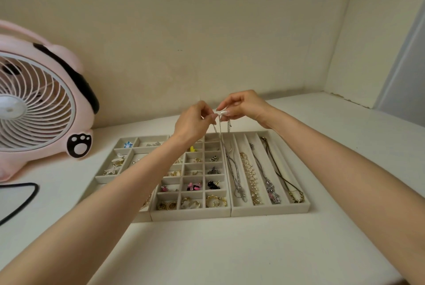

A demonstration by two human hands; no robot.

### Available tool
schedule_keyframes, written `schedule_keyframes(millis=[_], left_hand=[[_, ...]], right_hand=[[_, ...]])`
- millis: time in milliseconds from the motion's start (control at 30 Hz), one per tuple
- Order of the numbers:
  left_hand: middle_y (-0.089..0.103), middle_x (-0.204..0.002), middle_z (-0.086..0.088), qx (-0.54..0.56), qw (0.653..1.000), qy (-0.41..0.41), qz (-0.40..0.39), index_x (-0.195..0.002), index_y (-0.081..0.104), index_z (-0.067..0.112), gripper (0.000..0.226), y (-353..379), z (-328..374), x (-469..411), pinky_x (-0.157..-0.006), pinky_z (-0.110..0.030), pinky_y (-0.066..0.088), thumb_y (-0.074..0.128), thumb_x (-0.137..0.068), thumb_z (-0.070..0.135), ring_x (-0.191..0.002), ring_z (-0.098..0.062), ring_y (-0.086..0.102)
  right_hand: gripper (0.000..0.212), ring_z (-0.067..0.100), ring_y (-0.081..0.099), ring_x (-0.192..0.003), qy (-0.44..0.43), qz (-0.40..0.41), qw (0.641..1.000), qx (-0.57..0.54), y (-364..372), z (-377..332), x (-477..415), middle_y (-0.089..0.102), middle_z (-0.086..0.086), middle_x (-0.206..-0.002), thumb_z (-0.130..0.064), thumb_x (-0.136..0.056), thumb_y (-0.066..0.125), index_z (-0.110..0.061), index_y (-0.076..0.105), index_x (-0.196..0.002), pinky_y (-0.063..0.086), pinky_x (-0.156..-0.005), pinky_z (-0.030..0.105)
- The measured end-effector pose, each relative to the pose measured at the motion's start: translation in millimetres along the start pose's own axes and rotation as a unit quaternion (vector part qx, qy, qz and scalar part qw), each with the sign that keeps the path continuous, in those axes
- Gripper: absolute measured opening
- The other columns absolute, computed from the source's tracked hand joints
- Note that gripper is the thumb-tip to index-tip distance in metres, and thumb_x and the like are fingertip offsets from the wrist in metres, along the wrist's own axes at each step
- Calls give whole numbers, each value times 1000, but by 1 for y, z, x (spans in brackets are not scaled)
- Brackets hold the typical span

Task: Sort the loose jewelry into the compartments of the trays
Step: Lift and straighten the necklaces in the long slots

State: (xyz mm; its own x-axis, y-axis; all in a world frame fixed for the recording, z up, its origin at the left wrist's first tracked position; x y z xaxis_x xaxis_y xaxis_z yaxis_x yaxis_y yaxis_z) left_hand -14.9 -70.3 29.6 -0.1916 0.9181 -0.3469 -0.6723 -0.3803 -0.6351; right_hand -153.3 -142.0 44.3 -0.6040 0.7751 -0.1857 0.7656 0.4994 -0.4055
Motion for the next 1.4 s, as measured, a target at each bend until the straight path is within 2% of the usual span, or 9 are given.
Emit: schedule_keyframes(millis=[167, 300, 433, 567, 667, 800, 1067, 1233, 1400], left_hand=[[66, -82, 2, 219, 971, -77, -51, -90, 43, 13, 10, 7, 4, 7, -71, -27, 47, 43, -98, 19, -77, -12, 64], [69, -81, -8, 284, 948, -118, -87, -105, 48, 5, 17, 8, 6, 10, -79, -33, 50, 38, -98, 18, -79, -19, 67], [61, -76, -8, 304, 948, -66, -68, -92, 44, 11, 9, 6, 16, 18, -62, -25, 56, 52, -93, 8, -64, -17, 66], [57, -79, -3, 60, 996, 66, -27, -87, 51, 10, 16, 4, 21, 17, -67, -38, 56, 50, -88, -6, -67, -21, 67], [56, -95, -9, -160, 980, 118, -2, -88, 62, 8, 25, 6, 19, 17, -73, -40, 50, 46, -84, -11, -79, -29, 62], [53, -108, -13, -293, 948, 99, -82, -104, 63, 3, 26, 13, 19, 26, -79, -34, 46, 43, -90, -6, -92, -32, 58], [45, -87, 2, -285, 917, 105, -258, -85, 59, 6, 25, 8, 39, 68, -74, -23, 36, 54, -92, 30, -81, -15, 47], [44, -95, 0, -314, 911, 143, -227, -90, 63, 7, 10, 6, 29, 72, -79, -23, 45, 53, -91, 7, -83, -16, 53], [44, -95, 1, -284, 919, 185, -201, -96, 63, 9, 13, 11, 27, 78, -81, -28, 48, 52, -94, 14, -84, -16, 53]], right_hand=[[21, 13, 65, -70, 6, -23, 1000, -9, 2, -1, 2, 69, 5, -81, 3, -83, 63, -14, 68, -95, 53, -70, 25], [23, 13, 65, -73, 14, -51, 999, -9, 2, -4, 4, 66, 5, -80, 3, -85, 59, -12, 67, -100, 54, -70, 23], [20, 10, 61, -58, 22, -1, 1000, -20, -2, -5, 3, 62, 4, -73, 4, -86, 58, -11, 66, -95, 51, -61, 24], [18, 9, 48, -47, 15, 56, 997, -57, -10, -10, 1, 57, 2, -63, 6, -85, 58, -9, 66, -89, 43, -49, 20], [16, 8, 48, -46, 0, 83, 993, -87, -14, -18, 1, 57, 4, -66, 5, -85, 59, -9, 66, -84, 43, -47, 19], [17, 8, 47, -46, -19, 150, 984, -98, -25, -24, -1, 60, 6, -71, 5, -84, 61, -11, 66, -81, 42, -46, 18], [22, 3, 45, -42, -4, 207, 977, -52, -42, -16, -5, 60, 6, -70, 6, -84, 59, -14, 64, -76, 39, -45, 15], [22, 0, 46, -39, -14, 222, 975, -20, -47, -22, -5, 61, 5, -71, 4, -84, 60, -15, 64, -75, 36, -43, 16], [23, 6, 45, -39, -46, 249, 967, 8, -54, -43, -7, 62, 3, -69, 1, -83, 63, -20, 64, -73, 34, -41, 19]])
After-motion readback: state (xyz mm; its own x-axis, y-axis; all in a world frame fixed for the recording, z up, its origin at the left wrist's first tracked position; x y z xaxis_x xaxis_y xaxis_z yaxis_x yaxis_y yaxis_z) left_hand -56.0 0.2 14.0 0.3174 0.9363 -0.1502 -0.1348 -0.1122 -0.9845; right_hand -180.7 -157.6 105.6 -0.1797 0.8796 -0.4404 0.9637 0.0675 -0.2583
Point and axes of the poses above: each hand's wrist, its own x-axis away from the middle knuckle, its own y-axis out of the palm, z = x × y, the point moved 4 cm from there along -x, towards the middle knuckle
